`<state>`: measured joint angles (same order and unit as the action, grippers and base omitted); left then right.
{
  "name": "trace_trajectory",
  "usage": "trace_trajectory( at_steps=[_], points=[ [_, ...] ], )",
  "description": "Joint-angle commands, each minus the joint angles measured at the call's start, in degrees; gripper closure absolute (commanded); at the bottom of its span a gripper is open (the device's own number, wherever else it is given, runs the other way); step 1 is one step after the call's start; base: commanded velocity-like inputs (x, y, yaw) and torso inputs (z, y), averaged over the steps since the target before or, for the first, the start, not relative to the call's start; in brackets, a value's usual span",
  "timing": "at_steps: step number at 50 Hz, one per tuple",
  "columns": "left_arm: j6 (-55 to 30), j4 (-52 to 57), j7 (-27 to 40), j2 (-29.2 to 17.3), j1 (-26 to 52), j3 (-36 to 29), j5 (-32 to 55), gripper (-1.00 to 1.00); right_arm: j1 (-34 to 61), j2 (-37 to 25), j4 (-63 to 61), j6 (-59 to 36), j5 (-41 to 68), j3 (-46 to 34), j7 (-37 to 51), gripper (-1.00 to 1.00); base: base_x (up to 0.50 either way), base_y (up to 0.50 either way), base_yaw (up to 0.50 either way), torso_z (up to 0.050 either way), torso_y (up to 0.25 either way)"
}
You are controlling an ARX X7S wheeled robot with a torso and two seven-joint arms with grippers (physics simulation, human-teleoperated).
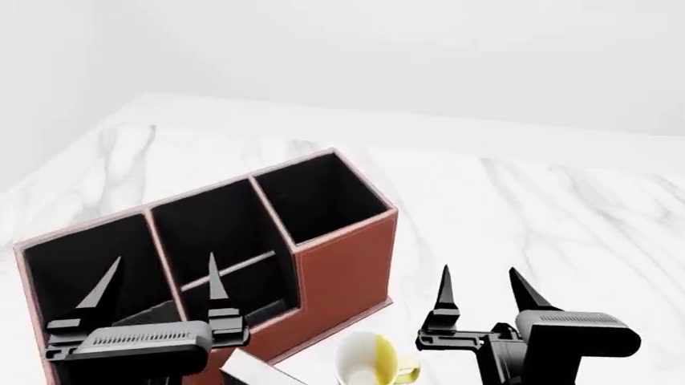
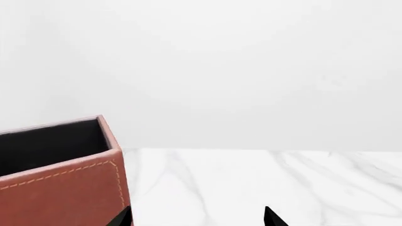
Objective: Pick up the book and place it in the right compartment of the caddy.
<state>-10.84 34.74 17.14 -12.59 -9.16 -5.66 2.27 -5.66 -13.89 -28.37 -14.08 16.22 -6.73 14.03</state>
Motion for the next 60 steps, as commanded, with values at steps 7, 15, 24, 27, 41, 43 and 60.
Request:
trace_trajectory(
  at_steps=[7, 15, 24, 27, 41, 43, 60],
  points=[
    [0.5, -0.5, 0.6, -0.4, -0.1, -1.3, -0.5, -1.00, -0.4, -0.7, 0.1, 0.7, 0.3, -1.1, 0.3, -1.00, 0.00, 0.00, 0.00, 0.000, 0.000],
    [0.5, -0.7, 0.8, -0.6, -0.1, -1.6, -0.5, -1.00, -0.2, -1.0, 0.3, 0.7, 0.1, -1.5, 0.9, -1.00, 0.00, 0.00, 0.00, 0.000, 0.000],
    [0.4, -0.6, 1.1, -0.8, 0.0, -1.8, -0.3, -1.00, 0.0, -1.3, 0.4, 0.5, -0.3, -1.9, 1.3, -1.00, 0.00, 0.00, 0.44, 0.000, 0.000],
    [0.4, -0.7, 1.2, -0.9, 0.1, -1.8, -0.2, -1.00, 0.1, -1.4, 0.3, 0.4, -0.4, -2.0, 1.5, -1.00, 0.00, 0.00, 0.50, 0.000, 0.000],
    [0.4, -0.6, 1.7, -1.5, 0.2, -2.1, 0.4, -1.00, 0.3, -1.5, 0.4, 0.3, -0.5, -2.2, 2.3, -1.00, -0.01, 0.03, 0.46, 0.000, 0.000],
    [0.4, -0.8, 1.8, -1.6, 0.3, -2.2, 0.4, -1.00, 0.1, -1.3, 0.5, 0.7, 1.4, -1.8, 1.6, -1.00, -0.09, 0.27, 0.00, 0.000, 0.000],
    [0.5, -0.9, 2.6, -2.2, 0.4, -2.7, 0.9, -1.00, -0.1, -1.6, 0.6, 1.6, 2.2, -2.0, 1.4, -1.00, -0.31, -0.18, 0.00, 0.000, 0.000]
  ],
)
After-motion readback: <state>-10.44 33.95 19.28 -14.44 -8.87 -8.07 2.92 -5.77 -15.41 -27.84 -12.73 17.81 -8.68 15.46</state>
